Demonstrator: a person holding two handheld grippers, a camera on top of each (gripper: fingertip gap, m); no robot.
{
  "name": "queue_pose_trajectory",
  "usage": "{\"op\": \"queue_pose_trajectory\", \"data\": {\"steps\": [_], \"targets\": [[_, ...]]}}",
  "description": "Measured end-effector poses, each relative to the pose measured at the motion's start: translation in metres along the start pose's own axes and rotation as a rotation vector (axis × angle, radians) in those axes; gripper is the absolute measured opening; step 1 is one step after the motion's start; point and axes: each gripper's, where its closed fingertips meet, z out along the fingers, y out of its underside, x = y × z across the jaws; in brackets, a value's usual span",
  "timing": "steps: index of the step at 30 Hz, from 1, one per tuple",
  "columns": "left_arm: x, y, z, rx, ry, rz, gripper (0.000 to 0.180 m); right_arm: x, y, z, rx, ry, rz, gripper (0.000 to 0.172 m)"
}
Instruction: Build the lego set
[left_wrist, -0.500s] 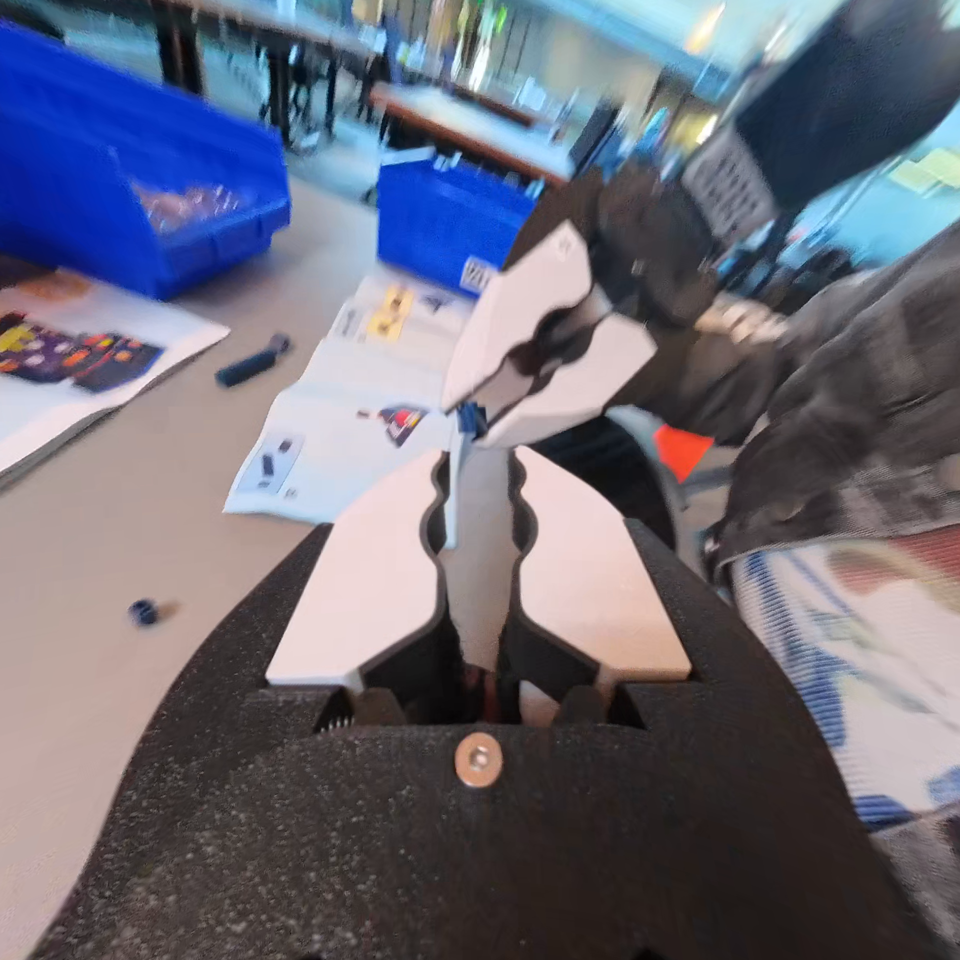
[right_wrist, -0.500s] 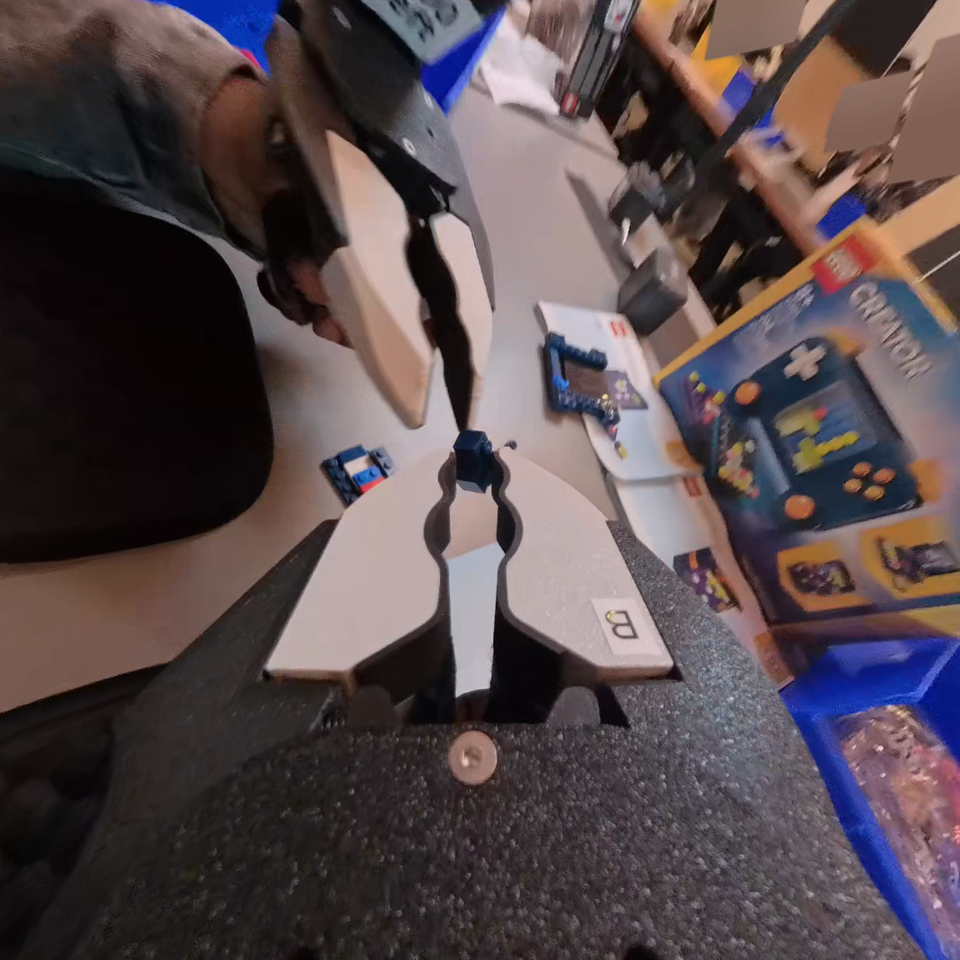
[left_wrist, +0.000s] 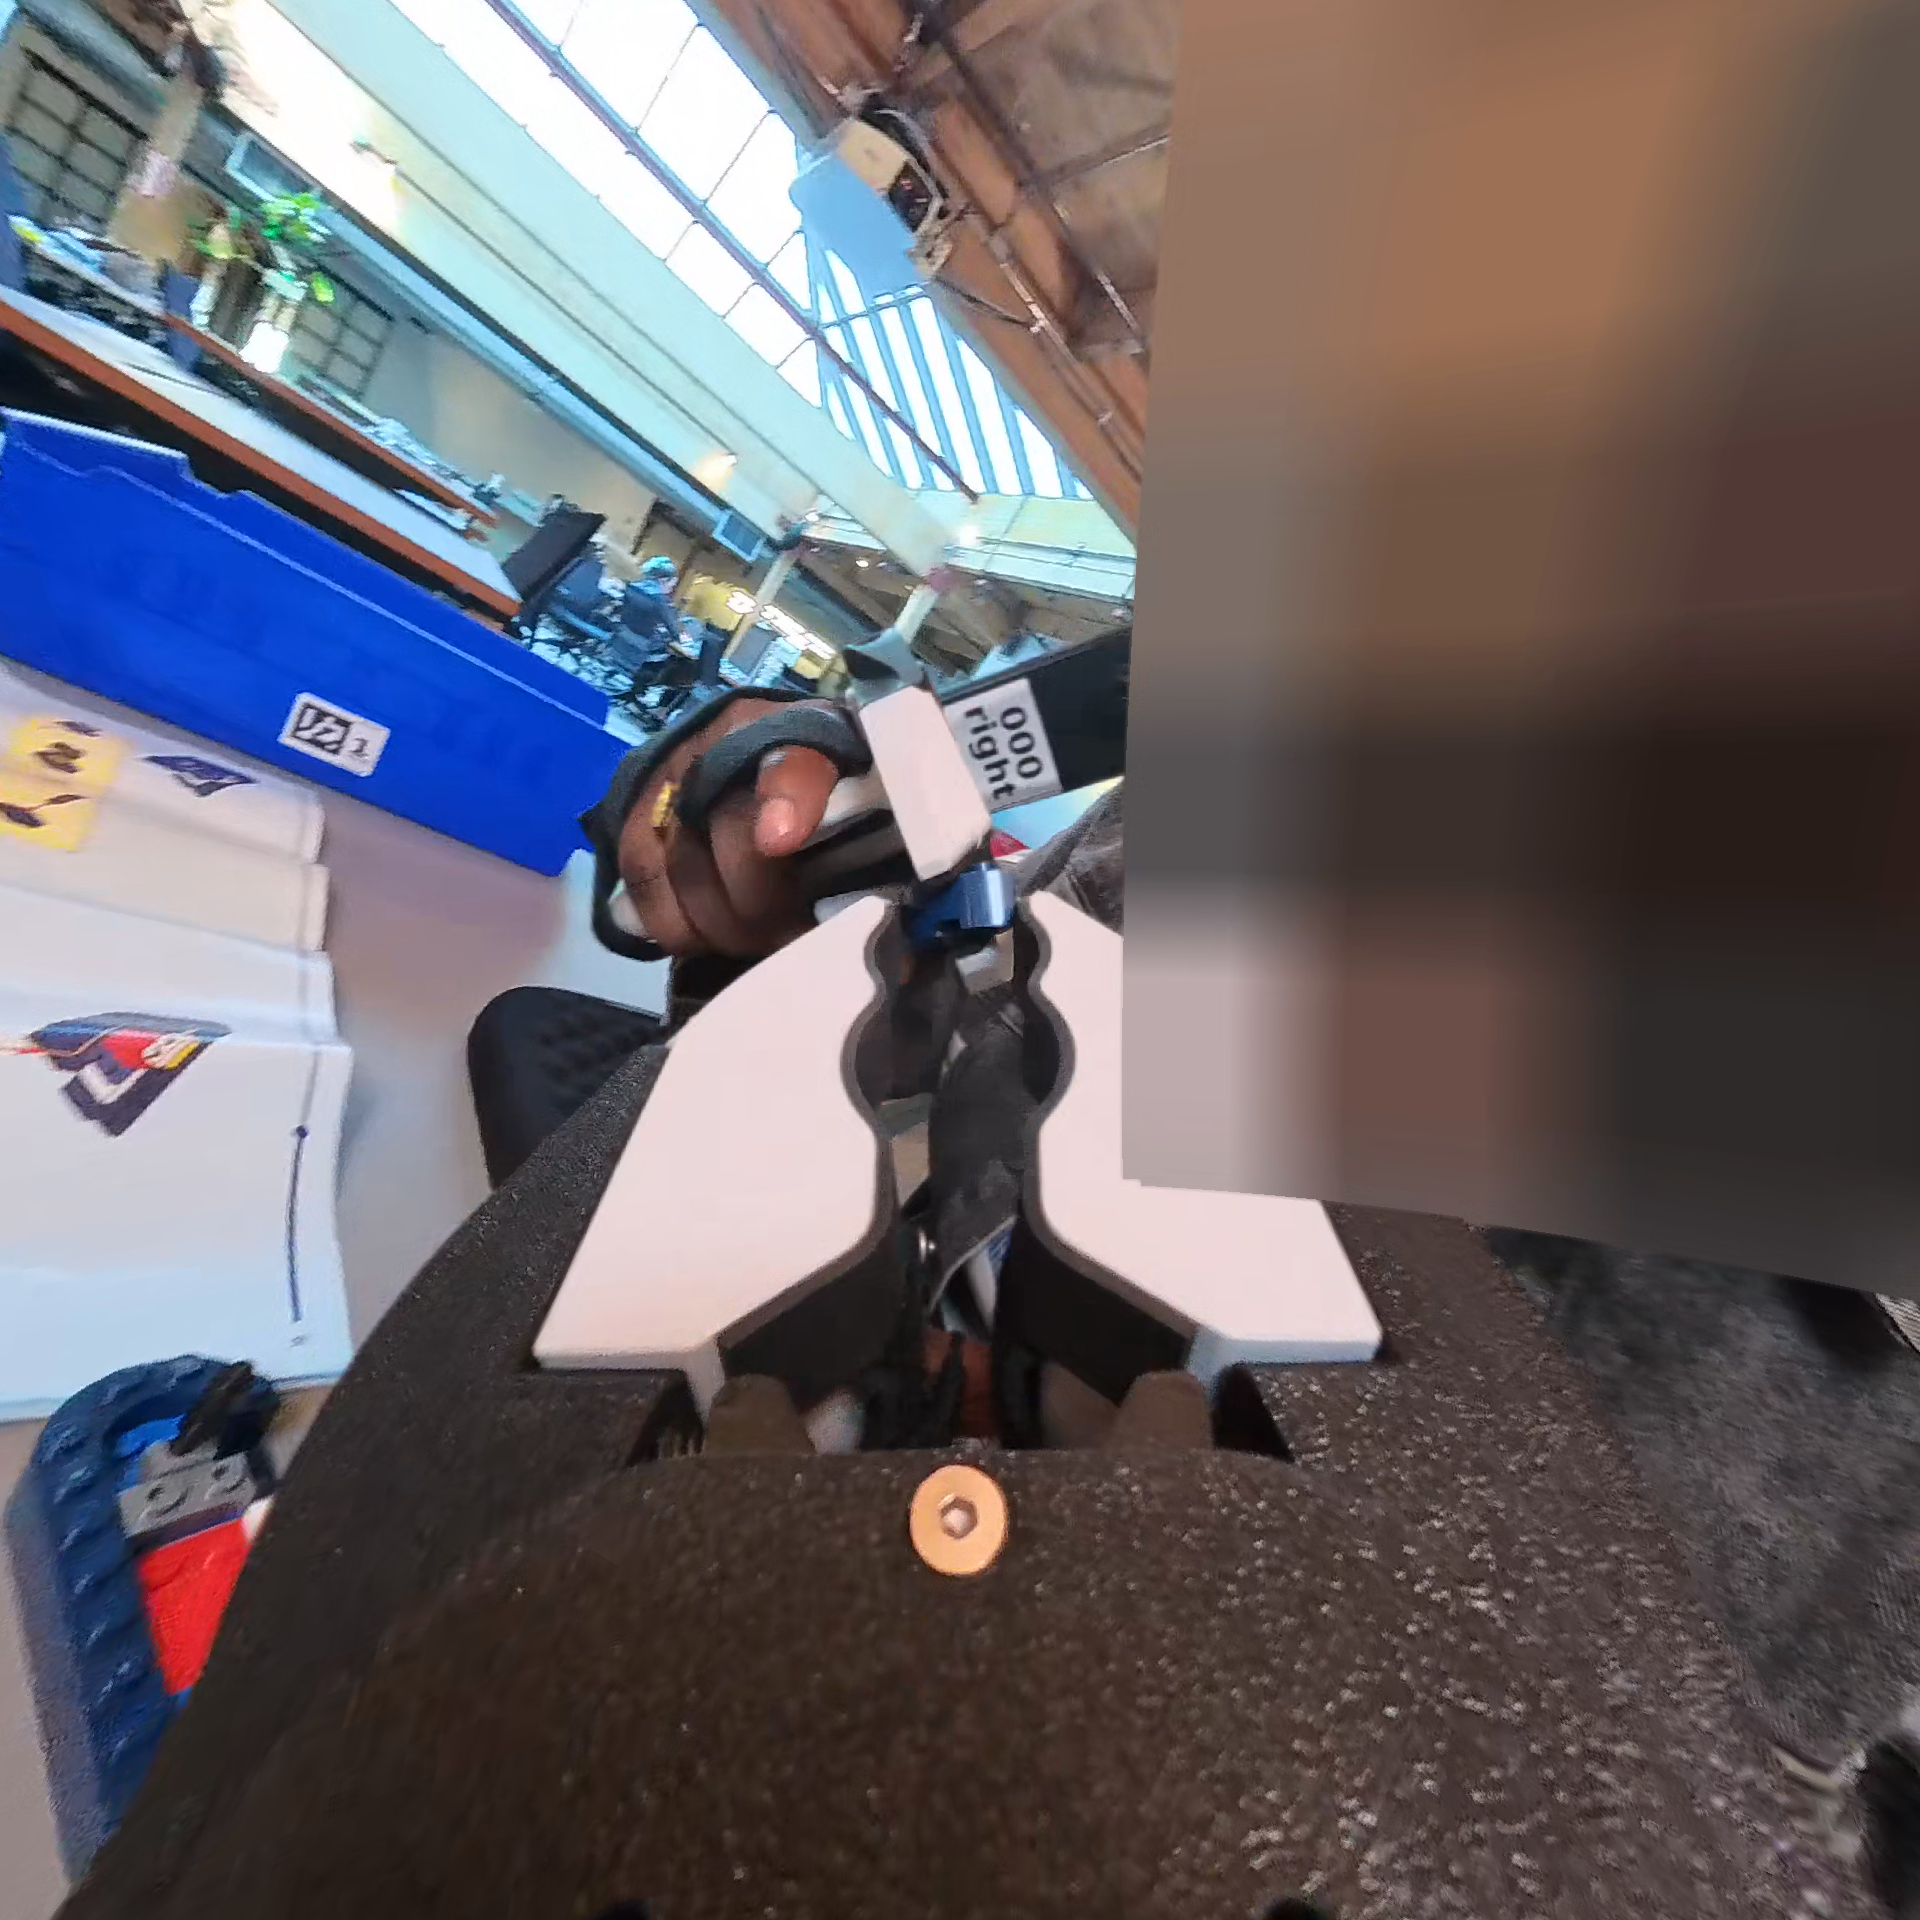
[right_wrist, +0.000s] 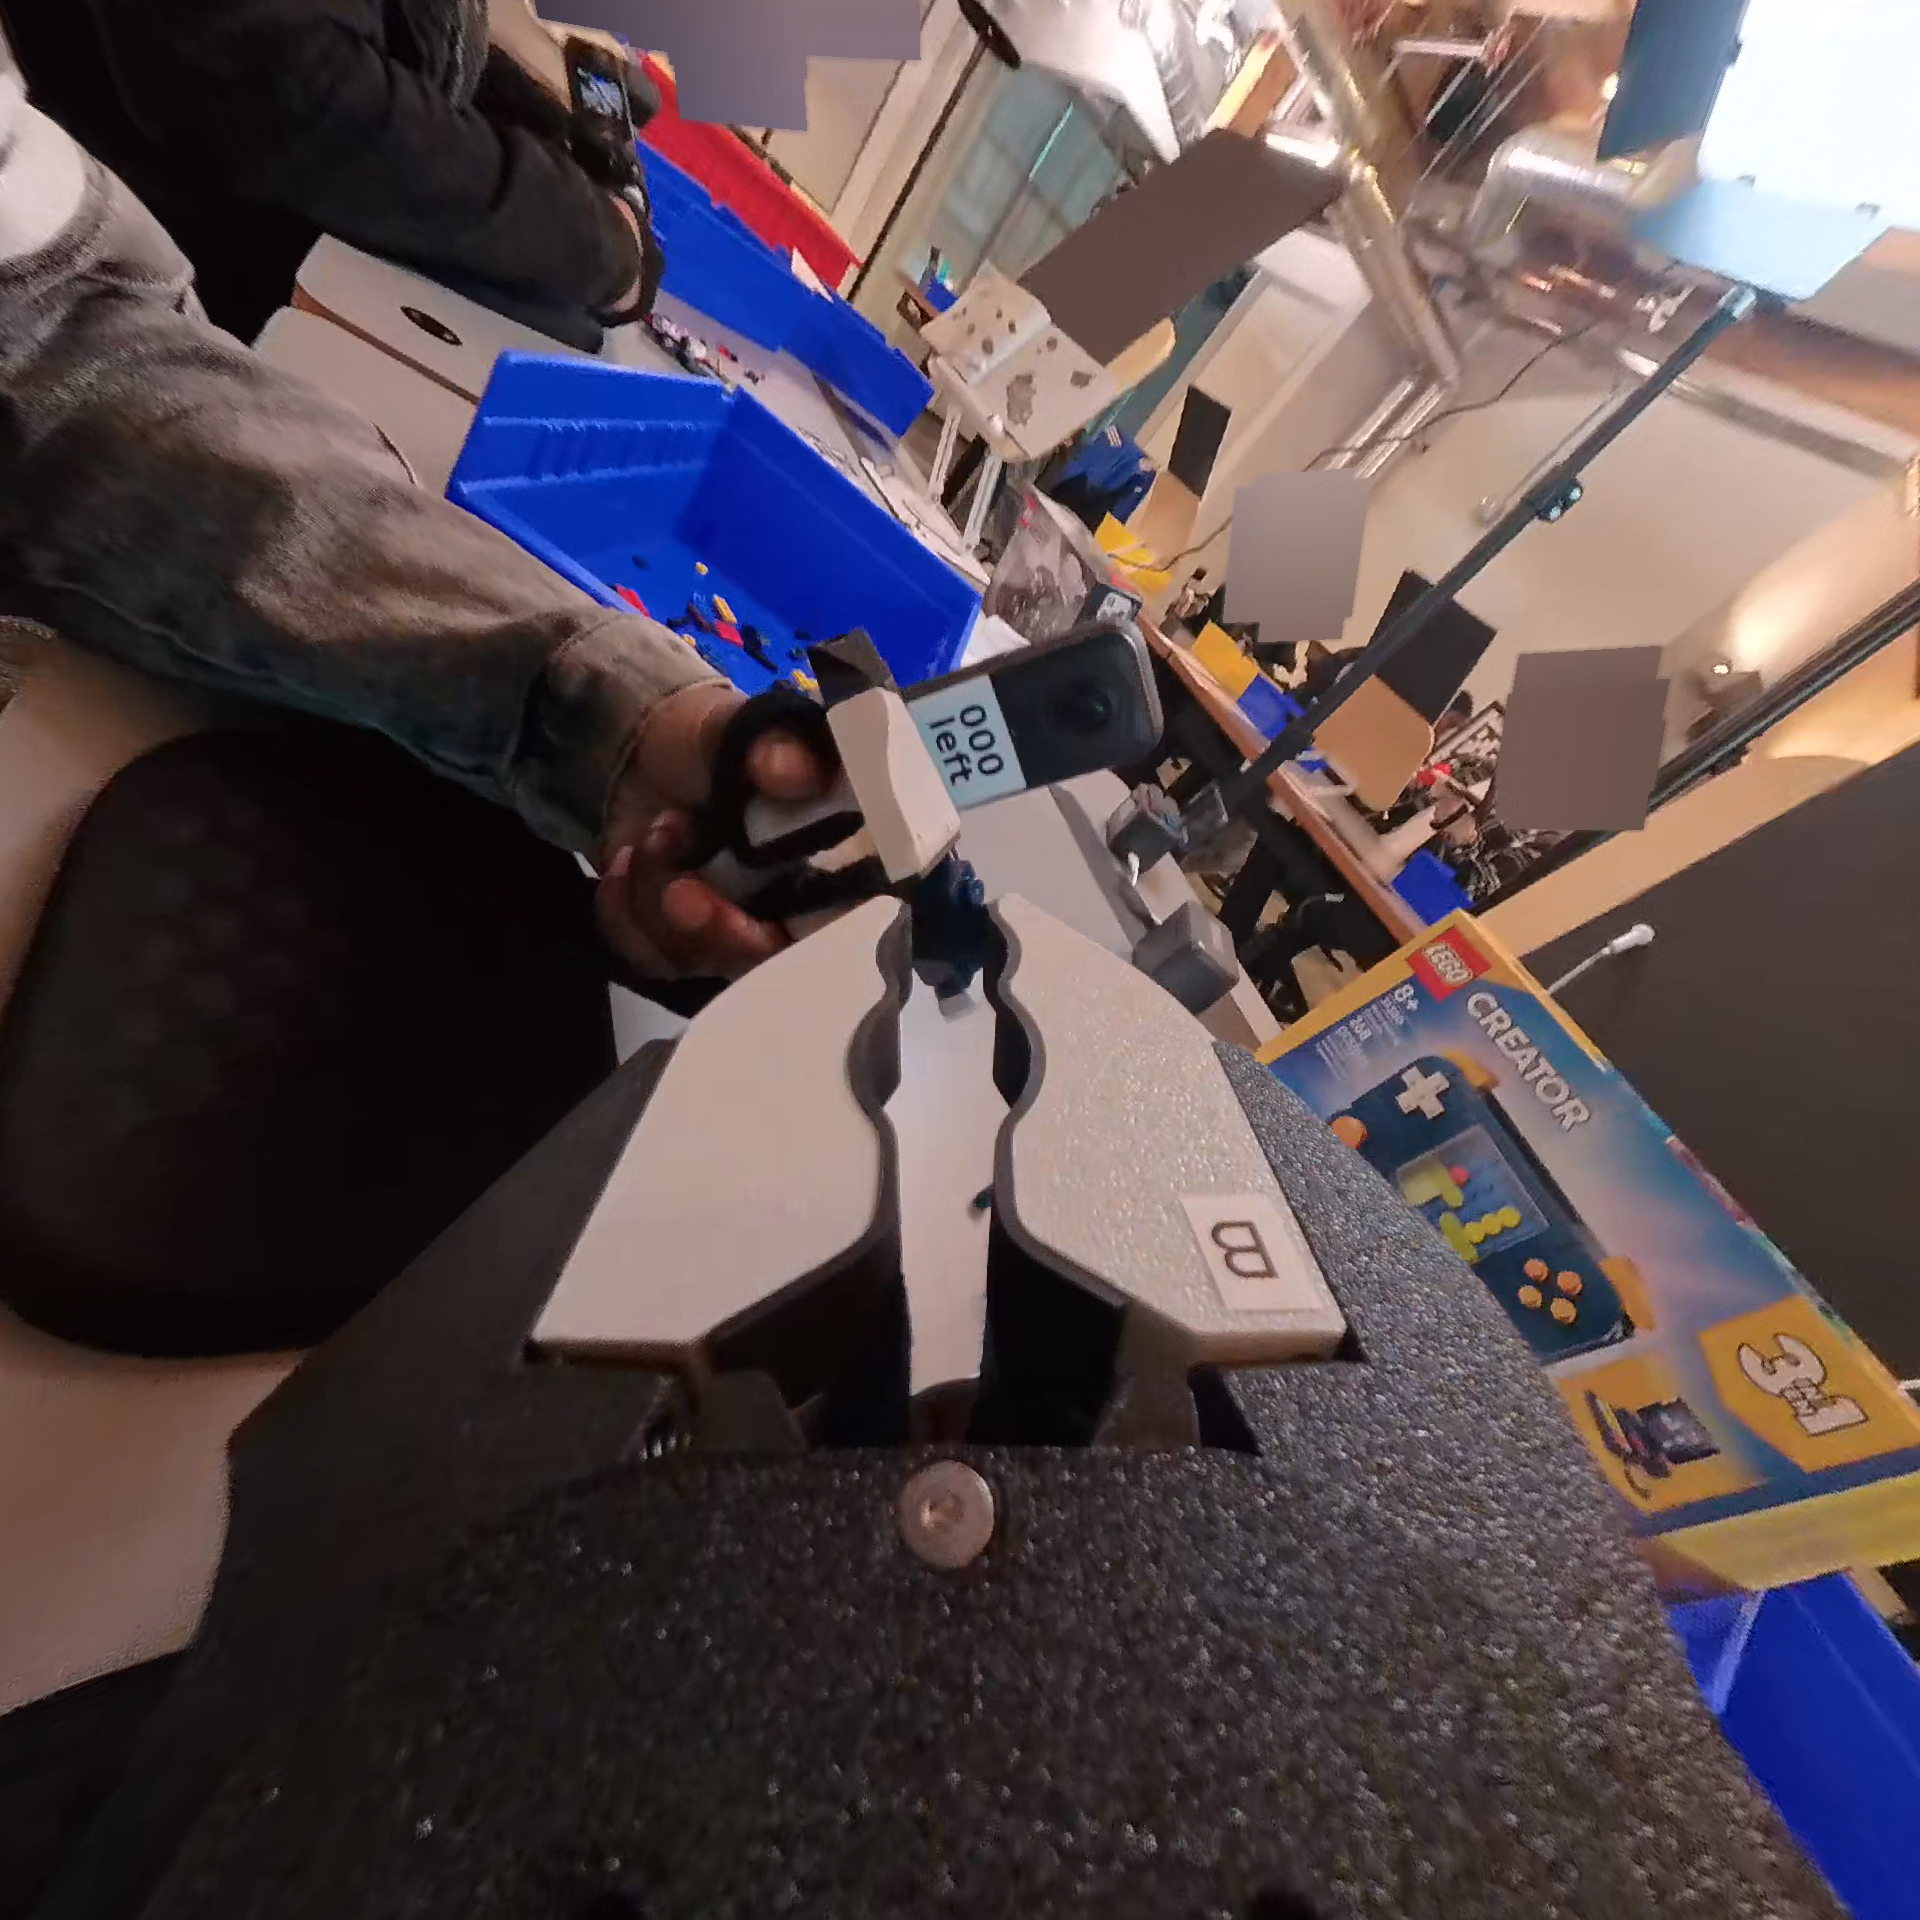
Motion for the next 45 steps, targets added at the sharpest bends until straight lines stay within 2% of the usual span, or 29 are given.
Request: {"op": "queue_pose_trajectory", "data": {"steps": [3, 8, 14, 18, 34, 36, 37, 39, 42, 44, 45], "targets": [[0.011, 0.005, 0.0, -0.035, 0.072, 0.025, 0.018, -0.008, -0.008, -0.001, 0.03, -0.092, 0.038, 0.013], [0.022, 0.022, -0.003, -0.184, 0.112, 0.075, 0.019, -0.022, -0.008, -0.012, -0.09, -0.47, 0.231, 0.019], [0.026, 0.033, -0.001, -0.259, 0.118, 0.094, 0.019, -0.034, -0.016, -0.012, -0.174, -0.671, 0.21, 0.011], [0.026, 0.035, -0.001, -0.273, 0.11, 0.103, 0.019, -0.037, -0.016, -0.009, -0.207, -0.707, 0.21, 0.009], [0.019, 0.034, -0.002, -0.261, 0.079, 0.097, 0.019, -0.036, -0.007, -0.01, -0.276, -0.661, 0.202, 0.008], [0.012, 0.031, -0.004, -0.274, 0.02, 0.116, 0.023, -0.031, -0.001, -0.01, -0.302, -0.627, 0.209, 0.008], [0.006, 0.03, -0.008, -0.297, -0.039, 0.139, 0.034, -0.027, 0.004, -0.011, -0.322, -0.607, 0.222, 0.008], [-0.021, 0.033, -0.022, -0.398, -0.251, 0.233, 0.048, -0.018, 0.019, -0.015, -0.387, -0.541, 0.257, 0.008], [-0.069, 0.038, -0.053, -0.57, -0.62, 0.423, 0.056, -0.005, 0.053, -0.02, -0.521, -0.428, 0.35, 0.008], [-0.092, 0.043, -0.062, -0.634, -0.772, 0.484, 0.056, -0.002, 0.081, -0.023, -0.618, -0.377, 0.416, 0.008], [-0.099, 0.051, -0.062, -0.664, -0.799, 0.499, 0.056, -0.003, 0.093, -0.024, -0.658, -0.365, 0.441, 0.008]]}}
